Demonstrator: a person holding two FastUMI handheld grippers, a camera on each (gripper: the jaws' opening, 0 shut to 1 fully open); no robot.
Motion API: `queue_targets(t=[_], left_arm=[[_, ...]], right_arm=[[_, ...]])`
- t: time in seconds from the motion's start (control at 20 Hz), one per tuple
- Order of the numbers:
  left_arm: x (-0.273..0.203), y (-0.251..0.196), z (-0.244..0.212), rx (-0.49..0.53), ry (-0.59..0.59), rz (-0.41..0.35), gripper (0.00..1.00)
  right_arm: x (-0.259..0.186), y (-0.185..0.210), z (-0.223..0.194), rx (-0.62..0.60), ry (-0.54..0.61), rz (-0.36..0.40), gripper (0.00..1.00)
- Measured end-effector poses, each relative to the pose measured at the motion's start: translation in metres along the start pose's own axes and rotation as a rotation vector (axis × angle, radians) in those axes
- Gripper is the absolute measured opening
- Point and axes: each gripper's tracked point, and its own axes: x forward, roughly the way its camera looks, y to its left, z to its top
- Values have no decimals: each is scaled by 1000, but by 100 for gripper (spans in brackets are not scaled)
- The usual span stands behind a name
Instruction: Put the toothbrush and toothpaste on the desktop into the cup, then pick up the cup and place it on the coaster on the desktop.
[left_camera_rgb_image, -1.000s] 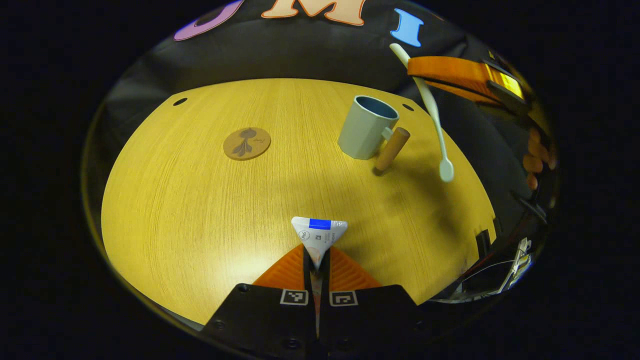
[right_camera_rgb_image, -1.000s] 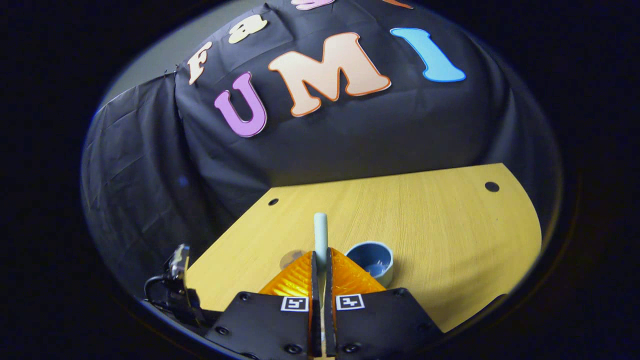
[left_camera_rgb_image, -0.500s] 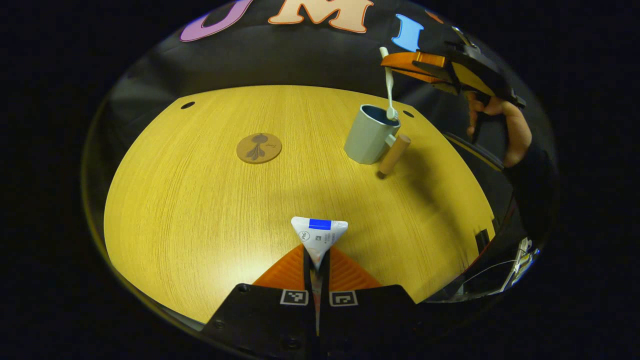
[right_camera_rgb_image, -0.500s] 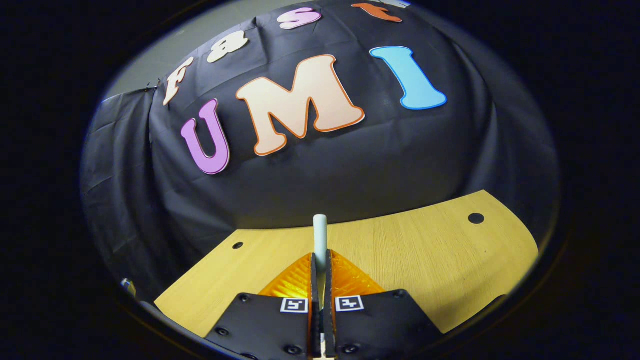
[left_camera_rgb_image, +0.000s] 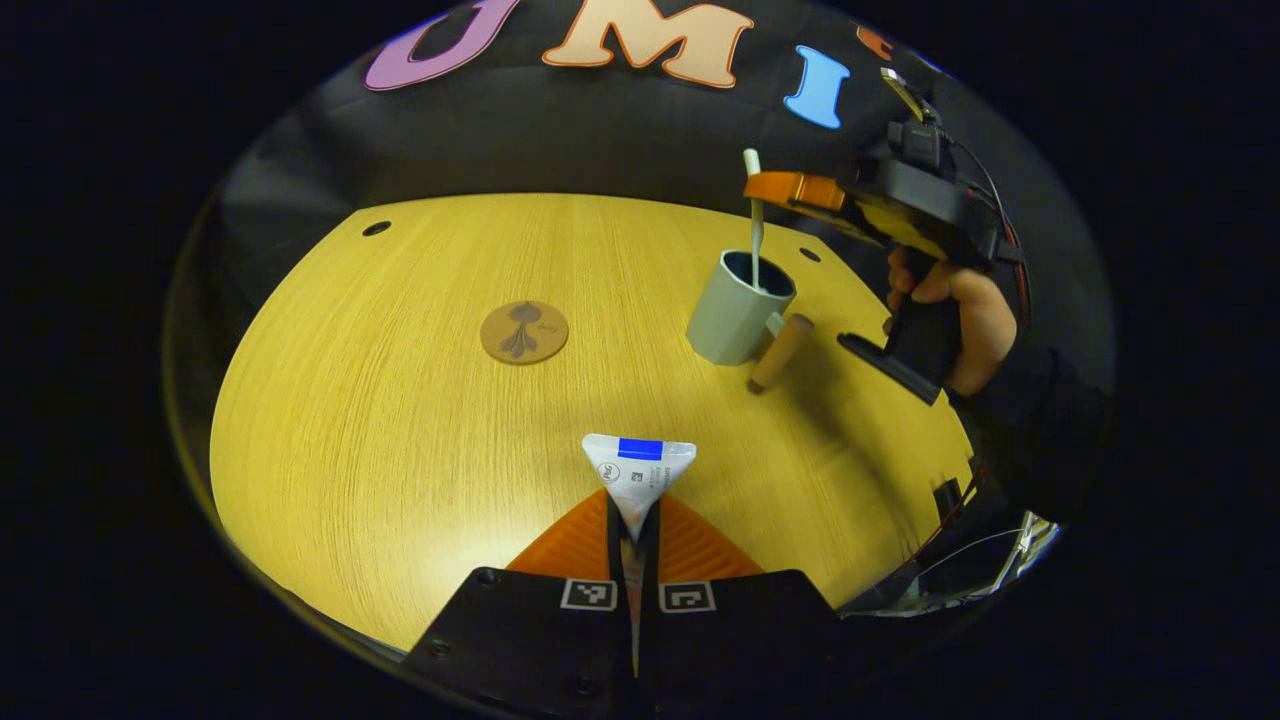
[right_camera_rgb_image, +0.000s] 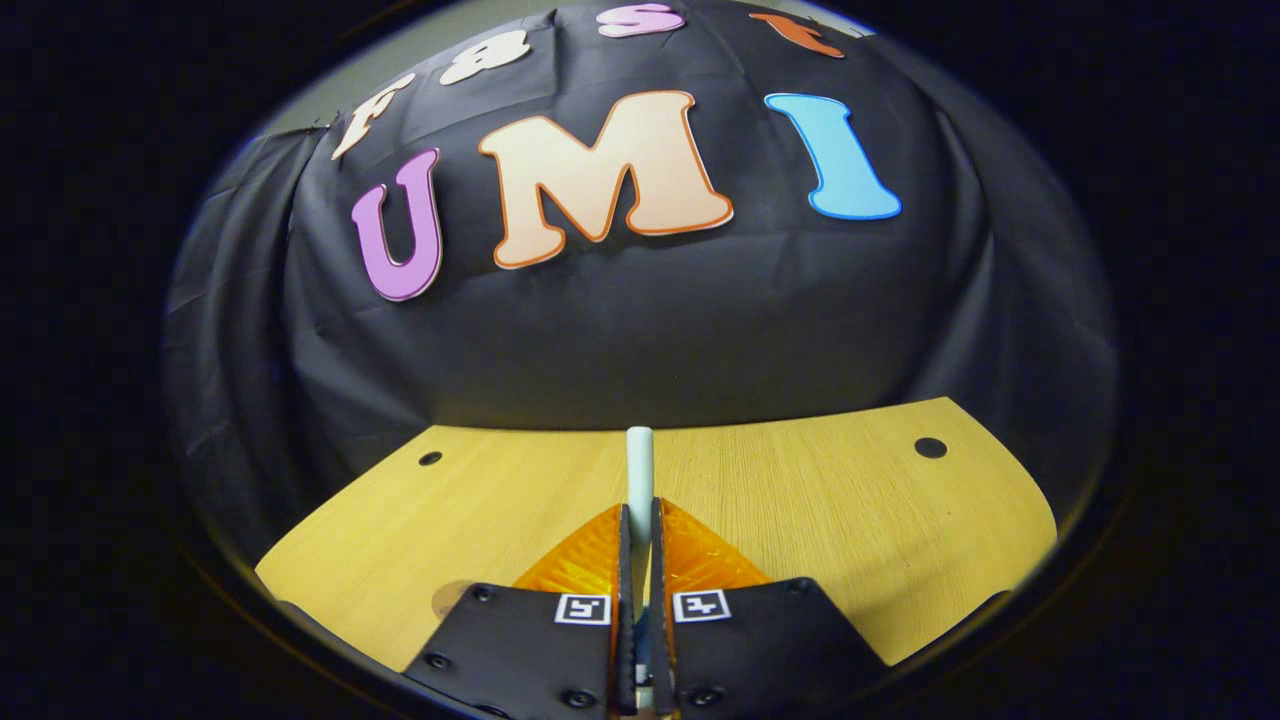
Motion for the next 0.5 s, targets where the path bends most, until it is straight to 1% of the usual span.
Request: queue_targets(t=[0.15,0.2,0.25,0.3,0.45,0.5], left_arm=[[3,-3,5,22,0,-15,1],[4,-5,7,24,0,-21,1],[4,-8,8,28,0,-29,1],[6,-12,11,31,-2,-40,1],[7,-23,34,38,-49,-66,1],[8,-26,44,38,-72,-77,1]], right_arm=[[-10,2,-17,32,44,34,15],[-14,1,-23,35,66,43,29],[-21,-3,-31,27,87,42,38],[-29,-6,-35,25,102,53,53],[-60,-26,-44,19,114,41,100],[-72,-34,-48,20,119,34,98]])
